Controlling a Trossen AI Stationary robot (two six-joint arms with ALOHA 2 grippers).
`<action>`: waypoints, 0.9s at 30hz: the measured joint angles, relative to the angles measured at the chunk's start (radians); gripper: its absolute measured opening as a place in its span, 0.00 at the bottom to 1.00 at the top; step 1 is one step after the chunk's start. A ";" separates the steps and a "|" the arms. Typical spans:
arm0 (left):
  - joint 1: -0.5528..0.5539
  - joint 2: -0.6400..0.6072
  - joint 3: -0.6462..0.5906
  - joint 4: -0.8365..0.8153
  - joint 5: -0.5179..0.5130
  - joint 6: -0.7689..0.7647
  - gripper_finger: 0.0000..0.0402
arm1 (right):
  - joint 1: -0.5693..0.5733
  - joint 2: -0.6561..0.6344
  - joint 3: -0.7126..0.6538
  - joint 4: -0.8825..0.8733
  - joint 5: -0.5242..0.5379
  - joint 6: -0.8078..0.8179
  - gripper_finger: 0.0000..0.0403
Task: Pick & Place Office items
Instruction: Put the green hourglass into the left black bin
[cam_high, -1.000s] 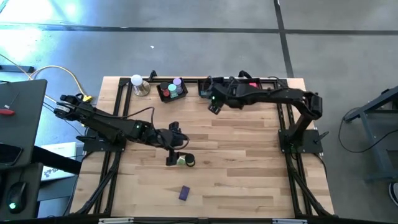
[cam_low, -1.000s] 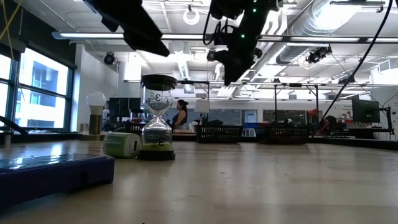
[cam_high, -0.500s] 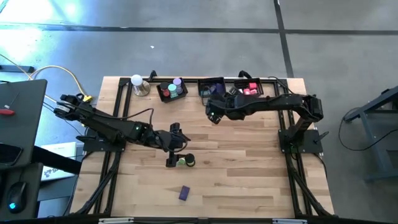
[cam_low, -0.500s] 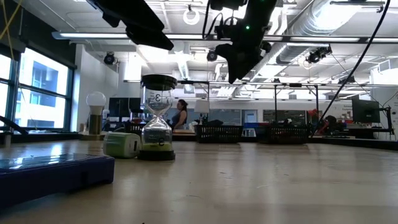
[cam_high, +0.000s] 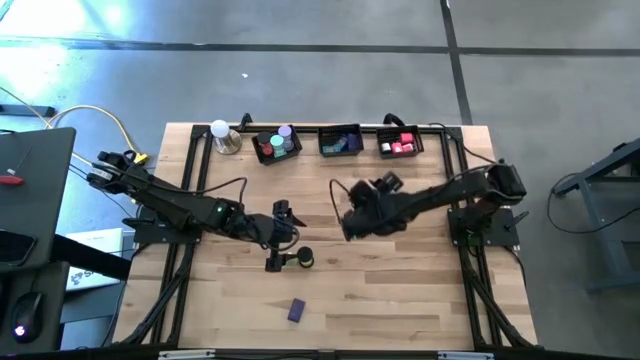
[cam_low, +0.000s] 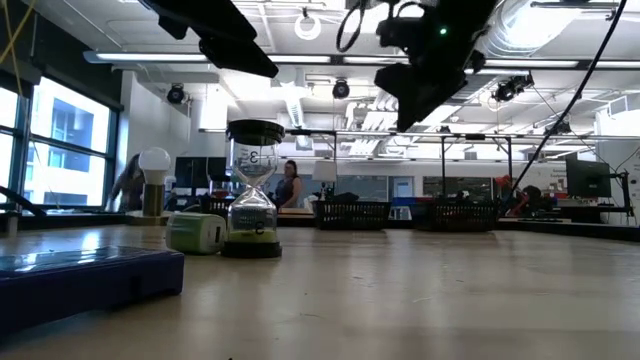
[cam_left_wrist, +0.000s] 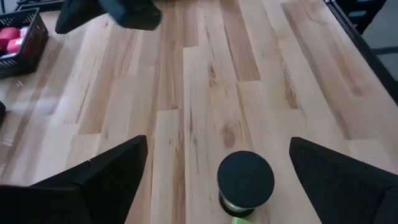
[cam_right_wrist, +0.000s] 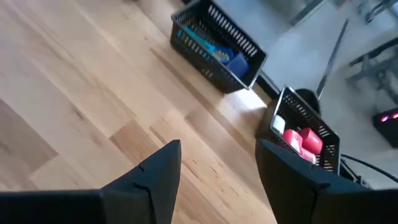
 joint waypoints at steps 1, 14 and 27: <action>0.000 0.004 0.000 0.001 0.000 0.012 0.96 | 0.019 0.000 -0.008 0.001 0.027 0.023 0.49; -0.009 0.083 0.000 -0.001 0.017 -0.038 0.95 | 0.133 0.000 -0.041 0.010 0.122 0.120 0.49; -0.020 0.180 0.000 0.007 0.034 -0.078 0.95 | 0.144 0.000 -0.041 0.052 0.066 0.142 0.49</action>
